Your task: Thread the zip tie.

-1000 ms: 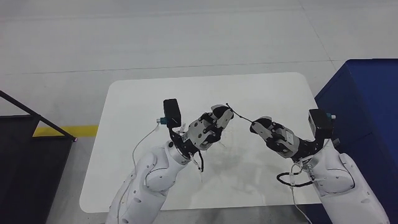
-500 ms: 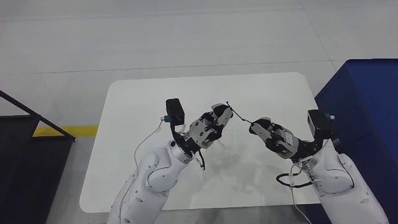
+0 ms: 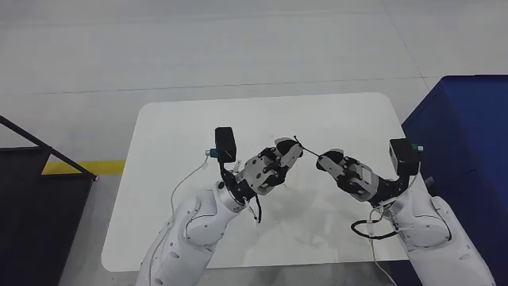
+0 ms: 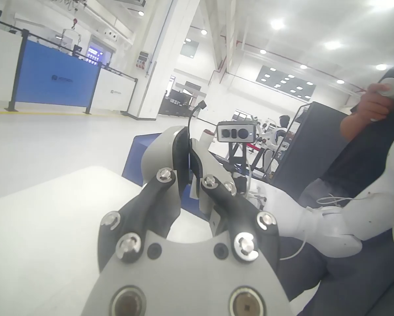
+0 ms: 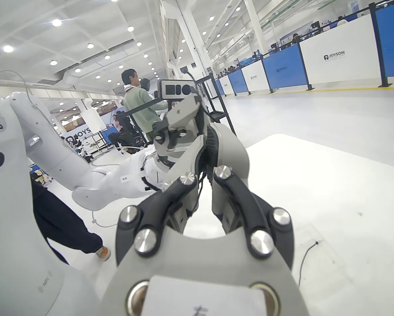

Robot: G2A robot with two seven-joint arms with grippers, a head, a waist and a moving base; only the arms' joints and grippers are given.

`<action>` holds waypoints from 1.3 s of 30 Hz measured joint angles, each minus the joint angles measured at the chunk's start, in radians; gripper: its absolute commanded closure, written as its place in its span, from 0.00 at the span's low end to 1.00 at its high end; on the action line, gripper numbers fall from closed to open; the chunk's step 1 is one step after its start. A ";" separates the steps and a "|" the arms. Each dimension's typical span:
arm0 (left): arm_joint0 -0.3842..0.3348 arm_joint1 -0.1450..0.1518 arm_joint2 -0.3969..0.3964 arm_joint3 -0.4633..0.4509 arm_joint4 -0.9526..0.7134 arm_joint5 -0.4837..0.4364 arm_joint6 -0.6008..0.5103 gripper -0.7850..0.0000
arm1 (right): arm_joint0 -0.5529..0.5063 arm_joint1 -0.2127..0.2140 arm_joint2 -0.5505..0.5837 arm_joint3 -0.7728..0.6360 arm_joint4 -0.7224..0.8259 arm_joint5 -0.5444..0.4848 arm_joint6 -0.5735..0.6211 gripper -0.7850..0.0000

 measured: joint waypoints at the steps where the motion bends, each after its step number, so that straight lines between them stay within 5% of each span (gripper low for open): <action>1: 0.001 0.001 -0.004 0.002 0.011 0.003 0.002 1.00 | 0.002 0.000 0.000 0.000 0.004 0.003 0.003 1.00; 10: -0.009 0.000 -0.001 0.023 0.031 0.037 0.013 0.97 | 0.011 -0.001 -0.004 0.003 0.018 0.005 0.015 1.00; 12: -0.010 0.000 -0.001 0.025 0.034 0.042 0.014 0.59 | 0.012 -0.001 -0.008 0.007 0.024 0.007 0.019 1.00; 13: -0.011 0.000 0.000 0.026 0.035 0.044 0.015 0.05 | 0.013 -0.001 -0.012 0.010 0.033 0.011 0.025 1.00; 14: -0.011 0.000 0.001 0.027 0.035 0.045 0.015 0.00 | 0.015 -0.001 -0.015 0.012 0.041 0.016 0.031 1.00; 27: -0.016 0.006 -0.048 0.041 -0.005 0.057 0.030 0.00 | 0.086 0.011 -0.069 0.073 0.432 0.204 0.292 1.00; 34: -0.016 0.007 -0.057 0.042 -0.005 0.058 0.032 0.00 | 0.083 0.010 -0.073 0.068 0.436 0.212 0.281 1.00; 39: -0.007 0.012 -0.076 0.004 0.155 0.114 0.120 0.00 | 0.087 0.008 -0.088 0.046 0.618 0.306 0.326 1.00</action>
